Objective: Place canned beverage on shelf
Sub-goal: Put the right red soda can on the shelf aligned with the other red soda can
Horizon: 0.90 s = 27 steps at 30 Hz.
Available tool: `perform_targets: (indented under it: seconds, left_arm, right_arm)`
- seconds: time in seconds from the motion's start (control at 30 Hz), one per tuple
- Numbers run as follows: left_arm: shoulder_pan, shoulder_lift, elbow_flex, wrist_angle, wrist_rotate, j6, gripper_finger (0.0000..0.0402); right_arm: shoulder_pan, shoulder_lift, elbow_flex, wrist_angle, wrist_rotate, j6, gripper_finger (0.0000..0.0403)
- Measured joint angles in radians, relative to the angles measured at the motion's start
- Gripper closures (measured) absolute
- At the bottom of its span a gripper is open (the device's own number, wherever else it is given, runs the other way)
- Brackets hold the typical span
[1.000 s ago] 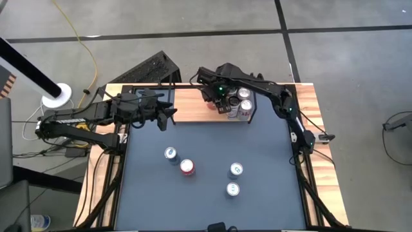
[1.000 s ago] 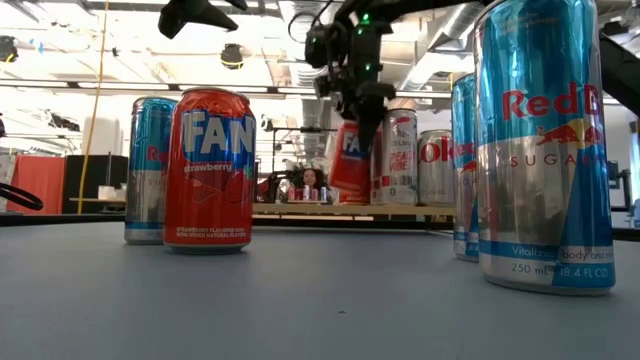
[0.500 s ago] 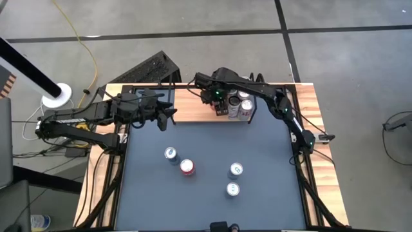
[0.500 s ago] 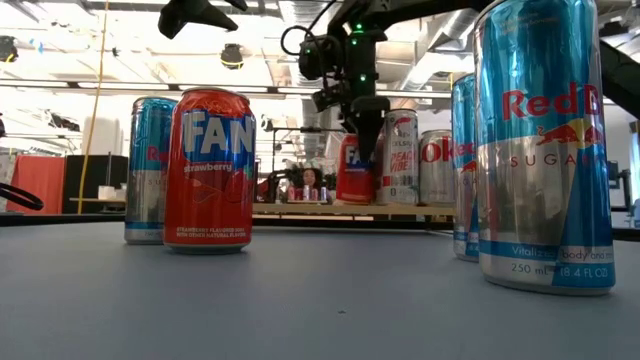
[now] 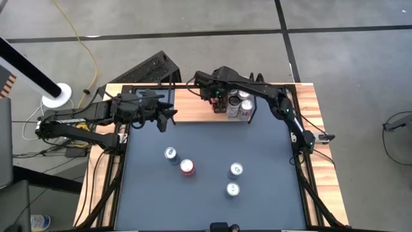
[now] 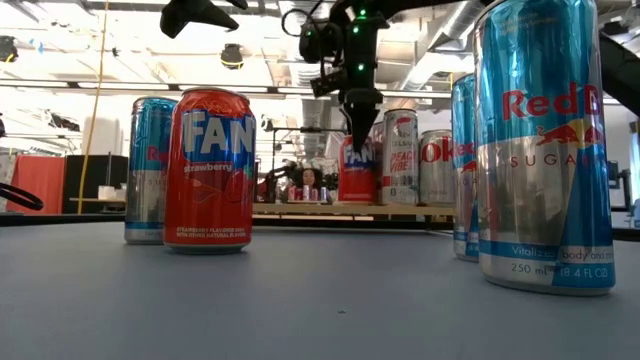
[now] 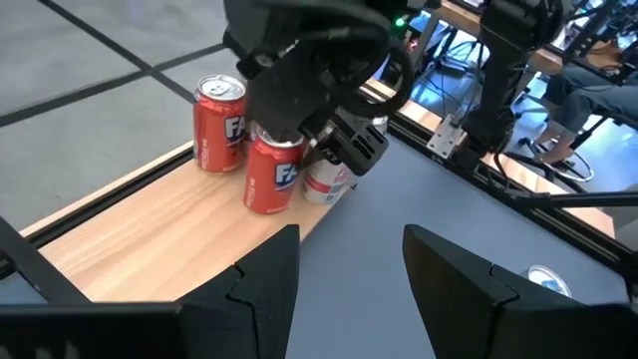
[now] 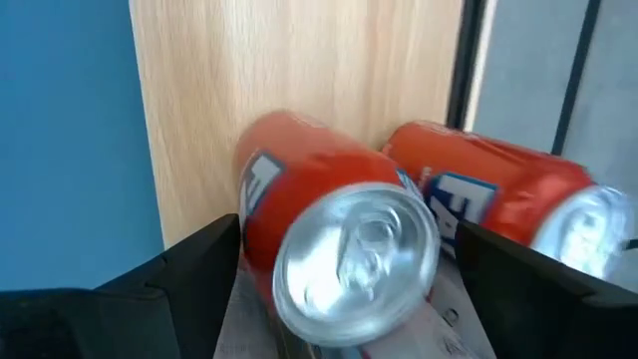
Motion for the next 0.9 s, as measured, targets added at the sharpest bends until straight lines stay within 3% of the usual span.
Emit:
perform_targets:
  seconds: [0.27, 0.5, 0.63, 0.9]
  left_arm:
    - [0.000, 0.000, 0.000, 0.001, -0.007, 0.007, 0.0233]
    - [0.020, 0.007, 0.000, 0.055, -0.072, 0.051, 0.0233]
    - [0.085, 0.071, 0.000, 0.186, 0.002, 0.113, 0.0233]
    - [0.234, 0.309, 0.000, 0.442, 0.290, 0.202, 0.0247]
  right_arm:
    - [0.007, -0.098, -0.006, -0.005, -0.001, 0.030, 0.0050]
    - [0.042, -0.335, -0.007, -0.084, -0.004, 0.141, 0.0058]
    - [0.076, -0.500, -0.006, -0.080, -0.007, 0.238, 0.0066]
    - [0.151, -0.720, -0.006, -0.070, -0.006, 0.509, 0.0079]
